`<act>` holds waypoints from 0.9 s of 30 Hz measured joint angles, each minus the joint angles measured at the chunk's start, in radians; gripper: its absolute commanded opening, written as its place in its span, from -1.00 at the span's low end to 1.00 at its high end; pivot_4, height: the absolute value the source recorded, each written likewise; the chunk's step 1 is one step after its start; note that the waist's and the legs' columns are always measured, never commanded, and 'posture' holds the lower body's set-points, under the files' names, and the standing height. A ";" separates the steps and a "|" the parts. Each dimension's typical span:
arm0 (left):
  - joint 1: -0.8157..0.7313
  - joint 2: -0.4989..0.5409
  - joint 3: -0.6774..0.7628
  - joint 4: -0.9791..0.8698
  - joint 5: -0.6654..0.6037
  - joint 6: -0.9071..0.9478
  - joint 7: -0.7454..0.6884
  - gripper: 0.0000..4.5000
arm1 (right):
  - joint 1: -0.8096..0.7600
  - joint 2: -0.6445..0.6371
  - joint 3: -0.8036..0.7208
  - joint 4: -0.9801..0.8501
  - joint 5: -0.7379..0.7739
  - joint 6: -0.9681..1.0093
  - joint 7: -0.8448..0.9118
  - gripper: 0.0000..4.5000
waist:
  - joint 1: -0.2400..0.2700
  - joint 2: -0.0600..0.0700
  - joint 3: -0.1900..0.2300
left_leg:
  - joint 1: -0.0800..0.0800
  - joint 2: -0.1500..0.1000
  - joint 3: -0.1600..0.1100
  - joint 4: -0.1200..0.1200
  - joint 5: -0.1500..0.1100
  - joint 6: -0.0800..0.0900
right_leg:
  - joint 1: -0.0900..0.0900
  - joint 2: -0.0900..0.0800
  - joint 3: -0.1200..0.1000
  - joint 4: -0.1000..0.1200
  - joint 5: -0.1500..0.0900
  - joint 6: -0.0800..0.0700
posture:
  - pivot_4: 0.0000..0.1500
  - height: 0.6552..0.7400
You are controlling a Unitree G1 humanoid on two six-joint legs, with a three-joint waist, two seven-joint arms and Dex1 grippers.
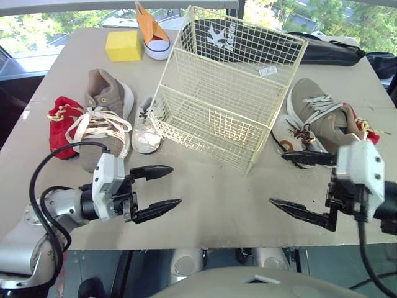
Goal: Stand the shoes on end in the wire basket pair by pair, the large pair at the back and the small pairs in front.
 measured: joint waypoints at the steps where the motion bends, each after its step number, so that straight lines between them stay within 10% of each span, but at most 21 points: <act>1: 0.000 0.000 -0.002 0.000 0.000 -0.002 -0.002 1.00 | -0.066 -0.034 0.041 0.017 0.032 0.011 -0.018 0.97 | 0.000 0.000 0.000 | -0.001 0.000 0.000 0.000 0.000 0.000 | 0.000 0.000 0.000 0.000 0.000 0.000 | 1.00 1.00; 12: -0.004 -0.002 0.019 -0.018 -0.039 -0.036 -0.044 1.00 | -0.743 0.241 0.617 0.233 -0.087 0.307 -0.143 0.97 | -0.011 -0.005 -0.002 | -0.006 0.001 0.000 0.001 0.003 -0.005 | -0.003 0.001 -0.001 -0.001 0.001 0.000 | 1.00 1.00; 20: 0.072 -0.018 0.092 -0.035 -0.056 -0.056 -0.055 1.00 | -0.897 0.393 0.777 0.327 -0.237 0.423 -0.069 0.97 | -0.004 -0.002 -0.001 | -0.008 0.000 0.000 0.005 0.002 -0.004 | -0.003 0.004 -0.005 0.000 0.001 0.000 | 1.00 1.00; 27: 0.108 -0.060 0.085 -0.073 -0.038 -0.080 -0.009 1.00 | -0.984 0.426 0.954 0.410 -0.504 0.428 0.055 -0.46 | -0.007 -0.001 -0.001 | -0.008 0.000 -0.001 0.007 0.002 -0.004 | -0.003 0.005 -0.006 0.001 0.003 0.004 | 1.00 1.00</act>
